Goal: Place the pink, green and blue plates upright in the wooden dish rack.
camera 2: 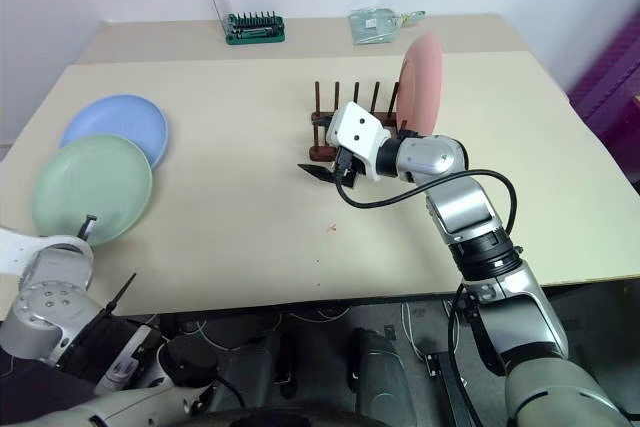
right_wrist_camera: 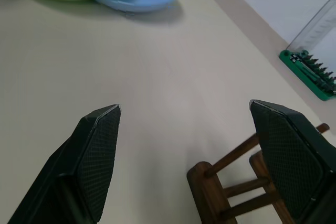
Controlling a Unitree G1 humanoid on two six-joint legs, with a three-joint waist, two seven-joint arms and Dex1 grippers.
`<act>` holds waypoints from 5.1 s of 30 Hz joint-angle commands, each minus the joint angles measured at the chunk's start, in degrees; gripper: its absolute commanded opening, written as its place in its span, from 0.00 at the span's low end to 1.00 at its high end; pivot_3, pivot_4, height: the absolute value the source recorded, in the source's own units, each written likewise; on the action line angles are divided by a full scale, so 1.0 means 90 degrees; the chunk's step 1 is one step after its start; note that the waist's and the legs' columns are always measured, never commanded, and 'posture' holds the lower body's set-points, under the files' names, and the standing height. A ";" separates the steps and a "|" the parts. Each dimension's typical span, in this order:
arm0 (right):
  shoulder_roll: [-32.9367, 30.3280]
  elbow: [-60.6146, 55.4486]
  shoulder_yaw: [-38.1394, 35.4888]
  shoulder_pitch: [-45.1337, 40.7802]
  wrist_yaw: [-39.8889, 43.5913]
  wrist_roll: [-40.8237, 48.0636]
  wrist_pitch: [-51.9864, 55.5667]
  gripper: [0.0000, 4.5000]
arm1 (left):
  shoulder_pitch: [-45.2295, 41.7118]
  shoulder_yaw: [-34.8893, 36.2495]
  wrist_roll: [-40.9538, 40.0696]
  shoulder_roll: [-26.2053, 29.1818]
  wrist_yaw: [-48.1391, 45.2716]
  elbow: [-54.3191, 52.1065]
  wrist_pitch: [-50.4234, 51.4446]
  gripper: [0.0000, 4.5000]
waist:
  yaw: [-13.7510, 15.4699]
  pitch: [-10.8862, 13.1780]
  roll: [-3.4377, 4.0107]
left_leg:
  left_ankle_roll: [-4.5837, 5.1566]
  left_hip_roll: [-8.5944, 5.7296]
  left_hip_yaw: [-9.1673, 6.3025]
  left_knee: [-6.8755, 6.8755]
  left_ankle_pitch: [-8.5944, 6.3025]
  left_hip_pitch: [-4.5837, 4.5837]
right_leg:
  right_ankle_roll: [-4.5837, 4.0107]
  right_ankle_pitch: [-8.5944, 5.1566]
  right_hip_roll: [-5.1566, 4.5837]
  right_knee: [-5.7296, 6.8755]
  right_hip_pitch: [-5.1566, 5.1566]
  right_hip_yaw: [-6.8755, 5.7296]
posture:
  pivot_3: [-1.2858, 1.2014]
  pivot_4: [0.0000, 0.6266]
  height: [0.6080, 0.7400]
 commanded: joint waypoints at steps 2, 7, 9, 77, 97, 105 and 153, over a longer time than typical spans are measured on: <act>0.0012 -0.0500 -0.0371 -0.0043 0.0162 0.0406 0.0194 0.89 | 0.0225 -0.1317 0.0109 0.0494 -0.0680 -0.0403 -0.1010 0.01 | 0.0009 0.0002 -0.0003 | -0.0001 0.0000 0.0000 0.0000 0.0000 -0.0001 | -0.0016 0.0009 0.0001 0.0000 0.0000 -0.0001 | 0.52 0.24 0.92; 0.0085 -0.0611 -0.0277 -0.0242 0.0167 0.0239 -0.0151 0.95 | 0.0117 -0.3042 0.0422 0.1286 -0.1358 -0.0516 -0.1522 0.00 | 0.0007 0.0002 -0.0004 | -0.0017 0.0001 0.0001 0.0001 -0.0010 -0.0003 | -0.0020 0.0011 -0.0001 -0.0004 0.0000 -0.0001 | 0.52 0.24 0.92; 0.0114 -0.0489 -0.0027 -0.0388 -0.0023 -0.0324 -0.0769 0.95 | -0.0200 -0.3734 0.0507 0.1534 -0.1510 -0.0359 -0.1380 0.00 | 0.0006 0.0002 -0.0003 | -0.0018 0.0001 0.0005 -0.0001 -0.0010 -0.0003 | -0.0019 0.0012 -0.0004 -0.0005 -0.0001 0.0001 | 0.52 0.24 0.92; 0.1180 -0.0701 -0.3525 -0.1162 -0.4487 0.4403 0.4524 0.00 | 0.1171 -0.7587 -0.0614 0.3406 -0.6896 0.0426 -0.2445 0.67 | -0.0061 0.0019 0.0036 | 0.0001 0.0005 0.0014 -0.0029 0.0002 -0.0012 | -0.0004 0.0000 -0.0003 -0.0005 -0.0028 0.0005 | 0.52 0.24 0.92; 0.0761 -0.0281 -0.2534 -0.1420 -0.4193 0.3066 0.3869 0.77 | 0.1274 -0.7733 -0.0426 0.3349 -0.6770 0.0379 -0.2480 0.68 | -0.0043 0.0021 0.0038 | 0.0001 0.0005 0.0011 -0.0029 0.0002 -0.0015 | 0.0001 -0.0004 -0.0003 -0.0010 -0.0028 0.0005 | 0.52 0.24 0.92; -0.0180 -0.0520 -0.1379 -0.1609 -0.3343 0.1133 0.1950 0.77 | 0.0896 -0.7146 -0.0374 0.2849 -0.6067 0.0888 -0.2684 0.77 | -0.0040 0.0023 0.0041 | 0.0000 0.0002 0.0011 -0.0029 0.0001 -0.0020 | 0.0001 -0.0005 -0.0005 -0.0017 -0.0033 0.0005 | 0.52 0.24 0.92; 0.0349 0.0229 0.0853 -0.1061 -0.1484 -0.2470 -0.2677 0.99 | -0.1775 -0.4210 -0.1121 0.1850 -0.1444 0.1731 -0.1232 0.00 | -0.0012 0.0040 -0.0016 | -0.0006 -0.0006 0.0013 -0.0025 0.0004 -0.0011 | -0.0001 0.0017 -0.0012 -0.0016 -0.0013 -0.0003 | 0.52 0.24 0.92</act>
